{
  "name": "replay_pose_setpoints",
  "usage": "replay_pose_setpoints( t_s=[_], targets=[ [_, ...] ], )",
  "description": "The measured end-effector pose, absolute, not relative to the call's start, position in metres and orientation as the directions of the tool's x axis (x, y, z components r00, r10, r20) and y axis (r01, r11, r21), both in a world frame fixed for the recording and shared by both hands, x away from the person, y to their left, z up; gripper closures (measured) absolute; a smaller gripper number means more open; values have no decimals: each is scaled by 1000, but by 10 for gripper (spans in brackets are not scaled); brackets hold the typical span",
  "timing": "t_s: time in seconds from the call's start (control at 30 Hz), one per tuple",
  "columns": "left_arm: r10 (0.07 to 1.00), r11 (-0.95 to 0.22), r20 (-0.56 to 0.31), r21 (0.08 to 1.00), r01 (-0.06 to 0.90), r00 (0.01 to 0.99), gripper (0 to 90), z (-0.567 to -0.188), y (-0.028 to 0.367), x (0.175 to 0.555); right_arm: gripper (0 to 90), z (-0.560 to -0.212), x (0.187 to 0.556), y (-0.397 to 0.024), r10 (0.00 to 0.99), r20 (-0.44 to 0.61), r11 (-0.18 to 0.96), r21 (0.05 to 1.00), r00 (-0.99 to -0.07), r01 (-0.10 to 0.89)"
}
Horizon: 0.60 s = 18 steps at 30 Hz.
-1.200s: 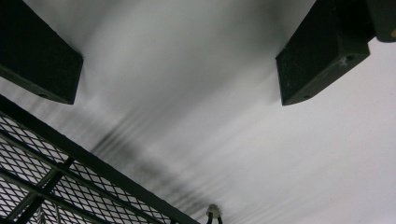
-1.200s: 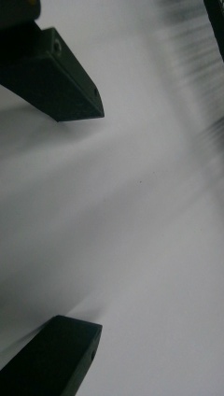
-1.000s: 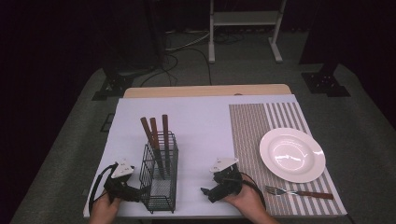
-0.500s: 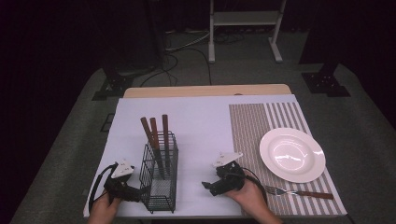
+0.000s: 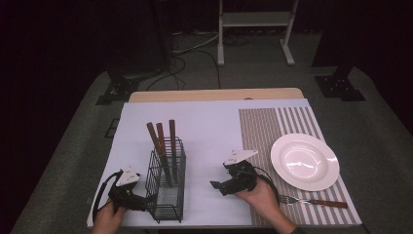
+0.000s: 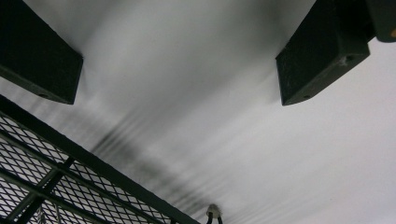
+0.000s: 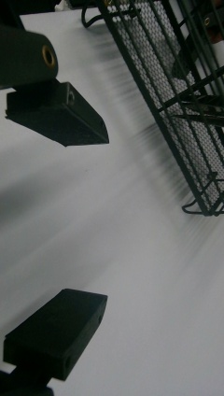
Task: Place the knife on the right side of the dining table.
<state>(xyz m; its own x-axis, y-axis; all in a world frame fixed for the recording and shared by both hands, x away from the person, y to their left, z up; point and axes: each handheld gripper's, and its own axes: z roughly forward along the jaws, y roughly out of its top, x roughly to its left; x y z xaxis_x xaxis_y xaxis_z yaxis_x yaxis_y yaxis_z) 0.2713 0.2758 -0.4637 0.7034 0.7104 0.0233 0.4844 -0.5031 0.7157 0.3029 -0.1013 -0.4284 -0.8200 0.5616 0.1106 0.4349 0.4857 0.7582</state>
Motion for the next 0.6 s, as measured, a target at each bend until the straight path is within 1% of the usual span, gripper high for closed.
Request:
replay_pose_setpoints(
  t_s=[0.6],
  targets=[
    [711, -503, 23, 715, 485, 703, 0, -464, 276, 271, 179, -397, 316, -96, 538, 134, 428, 807, -832, 407]
  ],
)
